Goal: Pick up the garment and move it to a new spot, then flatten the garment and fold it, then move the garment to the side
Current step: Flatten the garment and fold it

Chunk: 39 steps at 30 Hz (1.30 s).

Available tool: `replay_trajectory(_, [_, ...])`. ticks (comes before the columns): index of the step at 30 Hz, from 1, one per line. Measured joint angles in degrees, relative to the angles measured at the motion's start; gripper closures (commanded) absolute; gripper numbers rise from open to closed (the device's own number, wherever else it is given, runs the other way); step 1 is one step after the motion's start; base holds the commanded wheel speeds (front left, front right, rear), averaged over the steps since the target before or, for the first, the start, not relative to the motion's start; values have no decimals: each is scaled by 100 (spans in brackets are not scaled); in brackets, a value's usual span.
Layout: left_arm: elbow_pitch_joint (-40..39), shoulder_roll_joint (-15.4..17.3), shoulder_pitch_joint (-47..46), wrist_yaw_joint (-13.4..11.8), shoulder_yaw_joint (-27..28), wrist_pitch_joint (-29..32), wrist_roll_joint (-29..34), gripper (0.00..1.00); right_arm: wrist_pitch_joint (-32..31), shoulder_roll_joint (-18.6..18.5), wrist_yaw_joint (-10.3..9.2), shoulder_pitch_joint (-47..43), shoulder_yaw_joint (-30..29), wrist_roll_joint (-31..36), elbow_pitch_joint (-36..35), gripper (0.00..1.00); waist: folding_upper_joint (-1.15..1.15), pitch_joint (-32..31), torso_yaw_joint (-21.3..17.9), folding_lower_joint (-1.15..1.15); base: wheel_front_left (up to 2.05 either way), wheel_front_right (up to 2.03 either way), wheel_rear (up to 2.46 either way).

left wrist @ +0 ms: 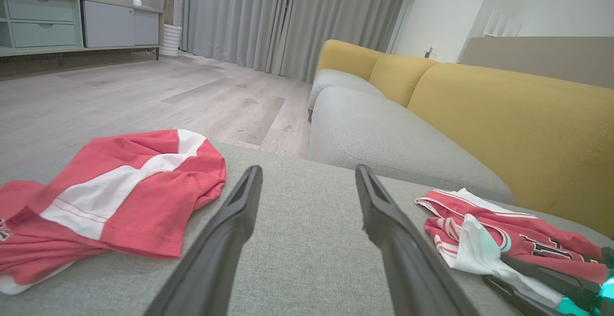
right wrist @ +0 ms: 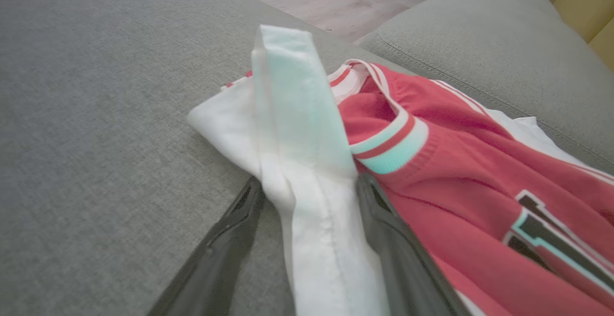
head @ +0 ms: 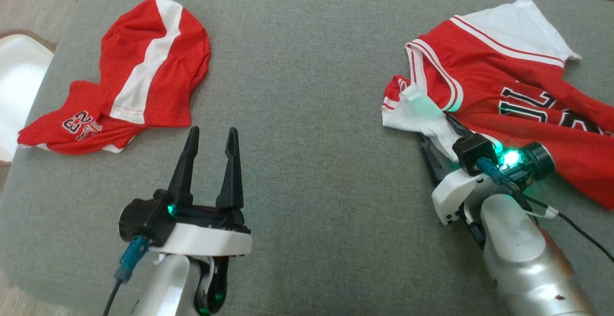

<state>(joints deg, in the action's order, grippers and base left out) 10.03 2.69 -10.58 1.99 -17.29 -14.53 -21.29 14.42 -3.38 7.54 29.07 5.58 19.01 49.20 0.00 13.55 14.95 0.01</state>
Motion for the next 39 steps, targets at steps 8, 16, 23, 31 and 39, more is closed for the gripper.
replay_trajectory(8, [34,0,-1,-5,-4,0,1,0,20,-9,0,82,307,-555,29,100,0,-69,-187,-1,0,0,0])
replay_trajectory(16, [77,0,-1,-3,70,-1,18,0,20,-15,0,-105,1589,-1729,-905,100,0,-324,-463,-1,0,0,0])
replay_trajectory(23, [110,0,29,7,90,-1,20,0,20,-19,0,-530,2680,-2147,-1120,100,0,-638,-510,-2,0,0,0])
replay_trajectory(31, [164,1,300,10,266,0,71,0,-15,-24,0,-769,4127,-3240,-1121,0,0,-933,-465,-2,0,0,0])
replay_trajectory(39, [123,2,424,10,469,-1,127,0,-7,-31,0,-738,3764,-3495,-1177,0,0,-1121,-748,-2,0,0,0])
